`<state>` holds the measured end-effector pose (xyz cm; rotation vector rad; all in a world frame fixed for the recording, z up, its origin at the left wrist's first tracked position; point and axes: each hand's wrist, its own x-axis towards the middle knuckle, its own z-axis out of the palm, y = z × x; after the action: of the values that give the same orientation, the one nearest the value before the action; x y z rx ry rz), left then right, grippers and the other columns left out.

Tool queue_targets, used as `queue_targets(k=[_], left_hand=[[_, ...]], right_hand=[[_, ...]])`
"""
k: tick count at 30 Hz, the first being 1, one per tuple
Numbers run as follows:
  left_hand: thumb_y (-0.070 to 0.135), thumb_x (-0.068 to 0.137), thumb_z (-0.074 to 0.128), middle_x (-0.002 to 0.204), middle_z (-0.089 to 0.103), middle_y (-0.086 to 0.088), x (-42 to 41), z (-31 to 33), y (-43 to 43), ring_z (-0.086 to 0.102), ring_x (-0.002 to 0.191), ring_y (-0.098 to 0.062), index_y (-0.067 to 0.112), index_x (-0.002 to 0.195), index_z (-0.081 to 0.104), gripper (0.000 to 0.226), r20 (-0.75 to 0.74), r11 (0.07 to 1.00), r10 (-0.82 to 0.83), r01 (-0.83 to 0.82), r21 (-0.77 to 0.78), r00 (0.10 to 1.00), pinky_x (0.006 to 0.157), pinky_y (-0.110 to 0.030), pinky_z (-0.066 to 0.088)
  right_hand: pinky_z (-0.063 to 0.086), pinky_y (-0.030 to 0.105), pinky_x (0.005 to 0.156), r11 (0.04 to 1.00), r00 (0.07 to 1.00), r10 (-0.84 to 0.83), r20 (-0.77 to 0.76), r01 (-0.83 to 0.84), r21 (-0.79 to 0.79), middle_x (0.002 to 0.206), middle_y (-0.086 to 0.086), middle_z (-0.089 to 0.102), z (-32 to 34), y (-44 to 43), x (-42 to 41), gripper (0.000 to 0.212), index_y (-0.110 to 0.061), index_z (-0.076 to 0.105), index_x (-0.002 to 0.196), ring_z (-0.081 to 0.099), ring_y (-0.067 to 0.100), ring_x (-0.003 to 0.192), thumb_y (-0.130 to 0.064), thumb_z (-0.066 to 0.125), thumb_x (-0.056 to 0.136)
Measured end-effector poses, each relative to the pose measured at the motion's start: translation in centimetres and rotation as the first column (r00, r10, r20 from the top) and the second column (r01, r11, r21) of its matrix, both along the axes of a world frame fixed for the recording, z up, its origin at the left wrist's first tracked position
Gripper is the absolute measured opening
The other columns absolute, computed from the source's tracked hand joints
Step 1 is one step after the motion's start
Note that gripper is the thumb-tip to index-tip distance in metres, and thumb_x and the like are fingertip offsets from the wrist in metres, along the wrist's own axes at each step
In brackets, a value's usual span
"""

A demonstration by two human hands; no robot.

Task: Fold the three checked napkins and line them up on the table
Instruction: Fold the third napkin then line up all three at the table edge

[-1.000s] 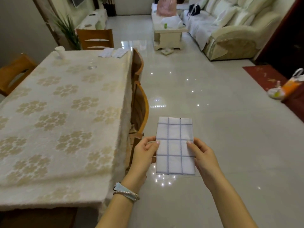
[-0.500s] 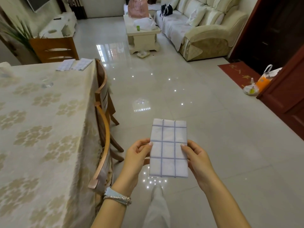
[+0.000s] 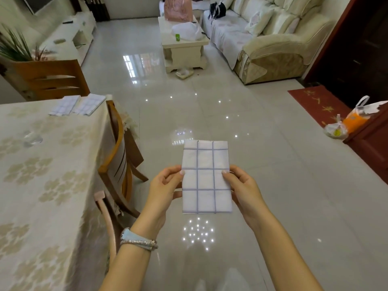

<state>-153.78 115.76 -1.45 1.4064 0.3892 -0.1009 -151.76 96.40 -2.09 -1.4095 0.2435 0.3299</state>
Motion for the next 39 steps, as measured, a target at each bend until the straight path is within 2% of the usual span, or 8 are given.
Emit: queue_targets(k=[6,10,13,17,19,24,34,39], left_hand=[[0.018,0.096,0.058,0.092,0.076,0.000,11.7,-0.4,0.8,0.072,0.078,-0.008,0.011,0.114,0.064,0.021,0.021,0.997,0.073,-0.073,0.027,0.997,0.059,-0.018,0.054],[0.018,0.096,0.059,0.094,0.076,-0.002,20.5,-0.4,1.0,0.072,0.080,-0.011,0.012,0.112,0.065,0.019,0.038,0.990,0.137,-0.139,0.039,0.990,0.059,-0.018,0.054],[0.016,0.095,0.060,0.088,0.076,-0.001,26.7,0.4,1.8,0.070,0.078,-0.012,0.013,0.108,0.065,0.015,0.039,0.978,0.207,-0.208,0.034,0.978,0.058,-0.019,0.054],[0.018,0.093,0.062,0.096,0.077,-0.005,33.3,1.2,3.9,0.072,0.083,-0.014,0.010,0.113,0.065,0.021,0.045,0.956,0.291,-0.292,0.034,0.956,0.060,-0.021,0.055],[0.017,0.093,0.062,0.093,0.077,-0.003,35.9,1.3,5.2,0.073,0.080,-0.012,0.011,0.112,0.065,0.021,0.034,0.935,0.353,-0.353,0.021,0.935,0.059,-0.020,0.055],[0.018,0.094,0.061,0.091,0.077,0.000,42.6,0.4,9.8,0.073,0.081,-0.010,0.014,0.111,0.065,0.018,0.016,0.883,0.468,-0.468,0.036,0.884,0.059,-0.019,0.055],[0.022,0.095,0.059,0.096,0.074,0.001,59.0,-1.2,23.7,0.072,0.080,-0.006,0.018,0.114,0.063,0.019,0.004,0.798,0.602,-0.601,0.038,0.799,0.060,-0.018,0.055],[0.020,0.096,0.057,0.103,0.072,-0.002,66.5,0.4,30.9,0.072,0.086,-0.012,0.017,0.116,0.063,0.021,0.007,0.782,0.621,-0.620,0.064,0.784,0.064,-0.019,0.057]], right_hand=[[0.056,0.025,0.074,0.998,0.998,0.063,0.008,-0.063,0.009,0.107,0.006,0.073,-0.1,1.0,12.9,0.020,-0.019,0.068,0.112,0.069,0.013,0.090,-0.016,0.055,0.096],[0.055,0.021,0.070,0.993,0.993,0.113,0.033,-0.114,0.027,0.100,0.002,0.074,0.0,1.4,22.4,0.021,-0.020,0.068,0.110,0.069,0.011,0.088,-0.012,0.054,0.096],[0.057,0.022,0.074,0.986,0.986,0.166,0.026,-0.167,0.028,0.099,0.002,0.073,0.6,2.1,29.6,0.021,-0.020,0.068,0.109,0.069,0.012,0.088,-0.011,0.054,0.096],[0.056,0.027,0.081,0.964,0.964,0.264,0.021,-0.265,0.012,0.104,0.004,0.074,1.5,4.6,38.5,0.020,-0.019,0.068,0.110,0.068,0.014,0.089,-0.013,0.055,0.096],[0.056,0.029,0.082,0.949,0.949,0.316,0.019,-0.316,0.012,0.107,0.005,0.074,1.7,6.2,42.3,0.021,-0.017,0.068,0.113,0.068,0.014,0.089,-0.013,0.055,0.096],[0.054,0.033,0.085,0.900,0.900,0.437,0.004,-0.437,0.015,0.107,0.007,0.074,0.7,11.7,51.2,0.022,-0.017,0.068,0.113,0.068,0.015,0.088,-0.013,0.056,0.096],[0.054,0.026,0.075,0.819,0.819,0.574,0.011,-0.573,-0.017,0.106,0.006,0.074,0.2,27.6,70.0,0.023,-0.016,0.067,0.116,0.068,0.015,0.089,-0.015,0.055,0.096],[0.055,0.025,0.073,0.788,0.787,0.616,0.027,-0.616,-0.026,0.107,0.003,0.075,1.7,35.1,77.9,0.025,-0.018,0.067,0.118,0.069,0.013,0.088,-0.016,0.053,0.097]])
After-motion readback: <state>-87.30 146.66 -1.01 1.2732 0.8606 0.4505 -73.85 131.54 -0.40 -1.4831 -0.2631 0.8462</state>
